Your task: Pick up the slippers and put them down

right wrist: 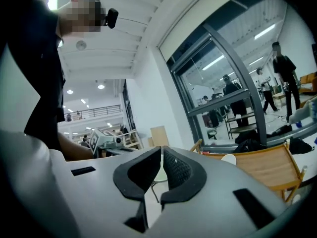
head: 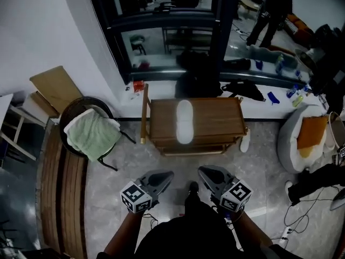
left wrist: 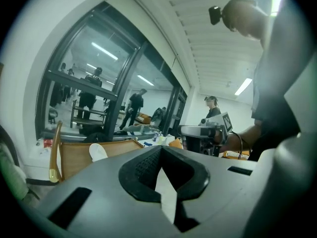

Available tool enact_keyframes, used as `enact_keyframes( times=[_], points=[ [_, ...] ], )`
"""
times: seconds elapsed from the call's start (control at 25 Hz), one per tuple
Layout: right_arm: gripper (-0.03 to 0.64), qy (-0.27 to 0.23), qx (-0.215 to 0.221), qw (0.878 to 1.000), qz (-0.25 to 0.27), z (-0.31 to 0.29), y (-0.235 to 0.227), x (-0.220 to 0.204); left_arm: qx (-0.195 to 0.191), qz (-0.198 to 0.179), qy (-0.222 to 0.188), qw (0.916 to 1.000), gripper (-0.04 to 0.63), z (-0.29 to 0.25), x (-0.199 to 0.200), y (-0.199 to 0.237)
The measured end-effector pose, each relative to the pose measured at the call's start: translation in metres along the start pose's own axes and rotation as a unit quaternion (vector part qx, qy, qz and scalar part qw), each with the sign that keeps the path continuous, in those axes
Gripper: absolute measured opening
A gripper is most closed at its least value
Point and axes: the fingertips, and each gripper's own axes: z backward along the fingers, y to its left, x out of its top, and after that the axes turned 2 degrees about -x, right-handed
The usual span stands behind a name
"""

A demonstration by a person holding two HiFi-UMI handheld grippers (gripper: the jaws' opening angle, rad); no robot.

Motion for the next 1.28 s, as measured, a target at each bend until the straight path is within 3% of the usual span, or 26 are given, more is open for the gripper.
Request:
enact_keyframes(
  times=[0.44,0.72,1.08,1.28],
  points=[
    [0.025,0.010,0.051,0.999,-0.017,-0.046,-0.089,0.022,0.048,0.001,0.008,0.9988,0.003,-0.067,0.046,0.073],
    [0.025,0.019,0.048,0.998,-0.027,-0.071,-0.124,0.020,0.059,0.011,0.017,0.9980,0.003,-0.084,0.050,0.108],
    [0.026,0.041,0.011,0.992,-0.118,-0.116,-0.144,-0.007,0.036,0.039,0.018,0.9984,0.003,-0.090,0.040,0.150],
    [0.026,0.065,-0.004,0.984,-0.167,-0.121,-0.153,-0.044,0.042,0.061,0.010,0.9972,0.003,-0.092,0.021,0.166]
  ],
)
